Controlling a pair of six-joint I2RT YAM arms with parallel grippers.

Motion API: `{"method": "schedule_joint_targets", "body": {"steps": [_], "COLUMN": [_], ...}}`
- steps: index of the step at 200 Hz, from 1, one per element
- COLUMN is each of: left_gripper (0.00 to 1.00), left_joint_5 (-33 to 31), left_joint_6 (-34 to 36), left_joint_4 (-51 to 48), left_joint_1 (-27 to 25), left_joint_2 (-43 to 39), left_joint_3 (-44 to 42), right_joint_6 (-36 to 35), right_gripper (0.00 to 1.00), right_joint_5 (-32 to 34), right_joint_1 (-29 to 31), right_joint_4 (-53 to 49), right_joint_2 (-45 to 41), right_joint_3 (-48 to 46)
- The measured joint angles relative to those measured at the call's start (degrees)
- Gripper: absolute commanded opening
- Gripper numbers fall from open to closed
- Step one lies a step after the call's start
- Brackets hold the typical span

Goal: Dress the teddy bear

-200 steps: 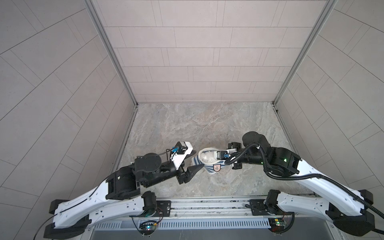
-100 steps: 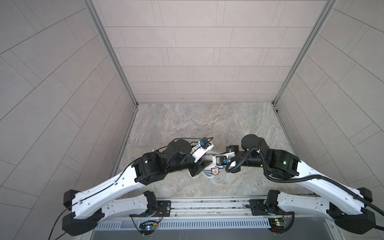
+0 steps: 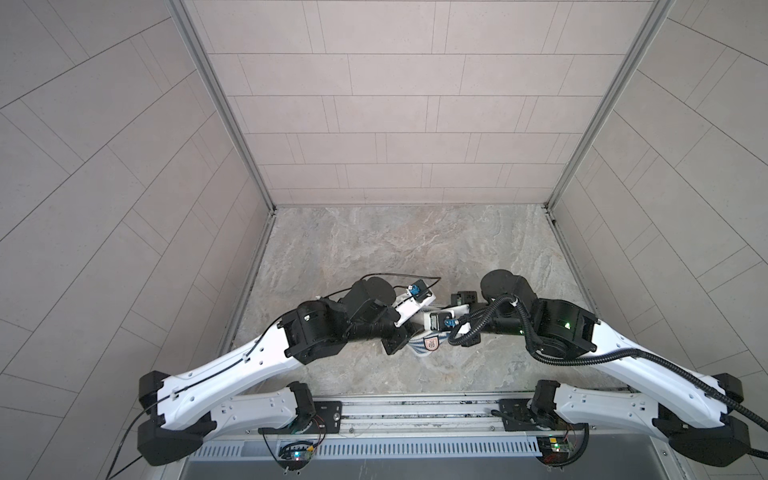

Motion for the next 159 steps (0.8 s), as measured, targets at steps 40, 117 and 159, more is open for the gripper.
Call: {"method": "schedule_joint_targets", "body": {"steps": [40,117,159], "left_gripper": [0.0,0.0,0.0], "left_joint_5": [-1.42,-4.07,-3.13], "left_joint_6": [-0.35,-3.17,-7.45], "left_joint_4": [0.63,12.48,21.42], "left_joint_1": [0.44,7.02,9.64], "left_joint_2": [-0.72,-16.17,-21.44], "left_joint_3": [-0.9,-14.99,-21.11], "right_joint_6": [2.64,19.82,40.68], "right_gripper": [0.0,0.62,0.56], "right_joint_5": [1.09,8.07,15.67], "right_joint_1": [0.39,2.36,2.34], "right_joint_4": [2.45,17.84,24.22], "right_joint_2": [-0.07,-16.83,-23.39], "right_joint_3": [-1.38,-13.97,-19.91]}}
